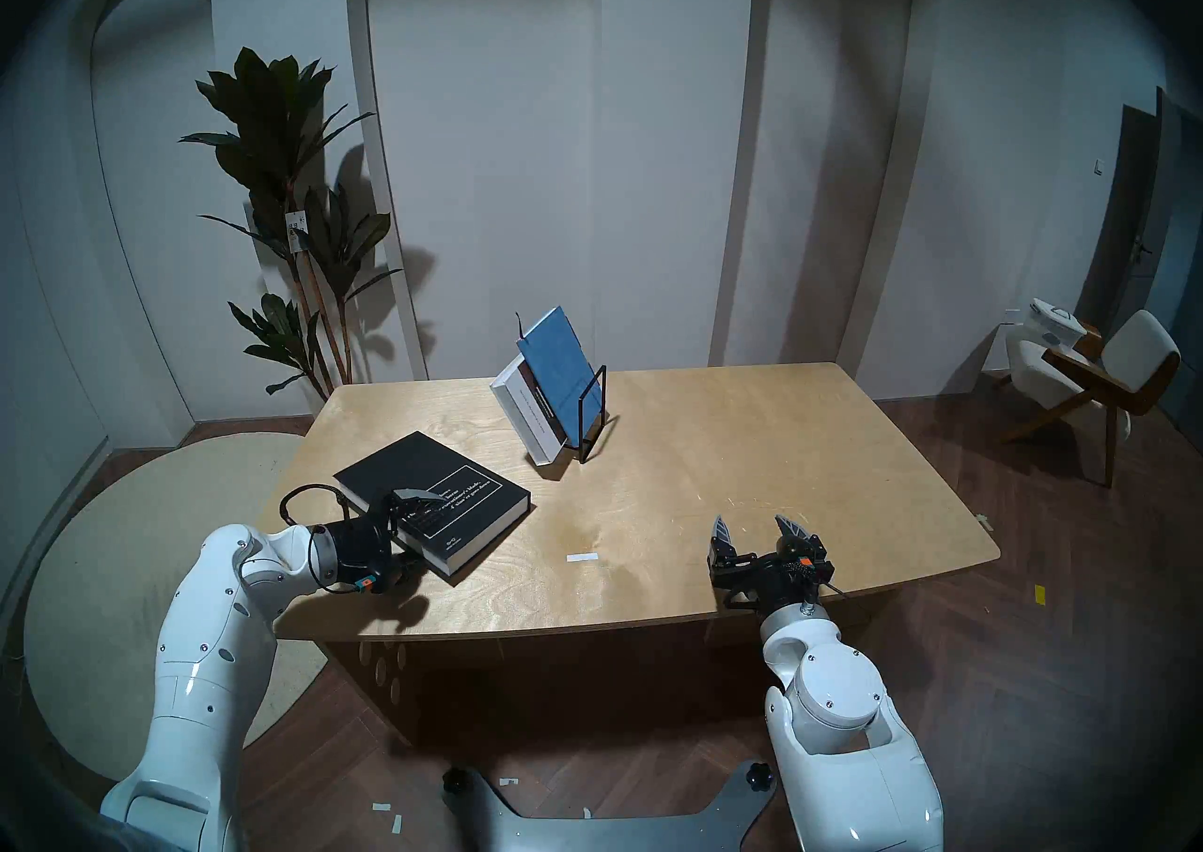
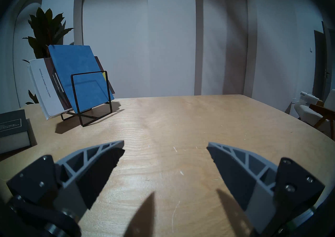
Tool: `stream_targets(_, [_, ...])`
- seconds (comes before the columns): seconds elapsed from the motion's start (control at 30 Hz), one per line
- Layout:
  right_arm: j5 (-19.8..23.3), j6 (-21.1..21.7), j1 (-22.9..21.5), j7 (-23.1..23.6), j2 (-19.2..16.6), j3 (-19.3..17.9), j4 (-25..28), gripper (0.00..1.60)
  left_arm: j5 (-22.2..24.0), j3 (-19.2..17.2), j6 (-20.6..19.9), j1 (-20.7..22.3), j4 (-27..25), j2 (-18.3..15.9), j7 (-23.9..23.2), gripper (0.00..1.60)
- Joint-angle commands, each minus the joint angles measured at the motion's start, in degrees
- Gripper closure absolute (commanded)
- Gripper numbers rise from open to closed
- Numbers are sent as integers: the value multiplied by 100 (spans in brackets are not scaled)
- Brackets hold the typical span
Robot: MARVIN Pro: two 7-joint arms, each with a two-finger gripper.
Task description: Stack the books into one stack
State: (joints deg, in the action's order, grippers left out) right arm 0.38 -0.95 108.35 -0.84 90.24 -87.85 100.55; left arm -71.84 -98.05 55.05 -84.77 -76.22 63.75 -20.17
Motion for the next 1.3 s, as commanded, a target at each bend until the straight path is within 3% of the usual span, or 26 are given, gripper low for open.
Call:
stream_targets(0.0, [0, -43, -34, -1, 2, 0, 138, 0, -545, 233, -5, 11, -182, -430, 338, 0])
stream_targets(0.23, [0, -45, -29, -1, 2, 0, 150, 0, -1072, 352, -5, 124, -547, -783, 814, 0])
stream_targets(0.27, [0, -44, -29, -1, 2, 0, 151, 0, -1226, 538, -5, 119, -699, -899, 927, 0])
stream_targets(0.67, [0, -43, -28, -1, 2, 0, 152, 0, -2000, 1013, -5, 179, -1241, -1423, 1852, 0])
stream_targets(0.9, [0, -40, -33, 0, 2, 0, 141, 0, -2343, 1301, -5, 144, -1207, -1785, 2234, 0])
stream_targets(1.27, [0, -37, -42, 0, 2, 0, 119, 0, -2752, 1531, -5, 438, -1231, -2122, 2948, 0])
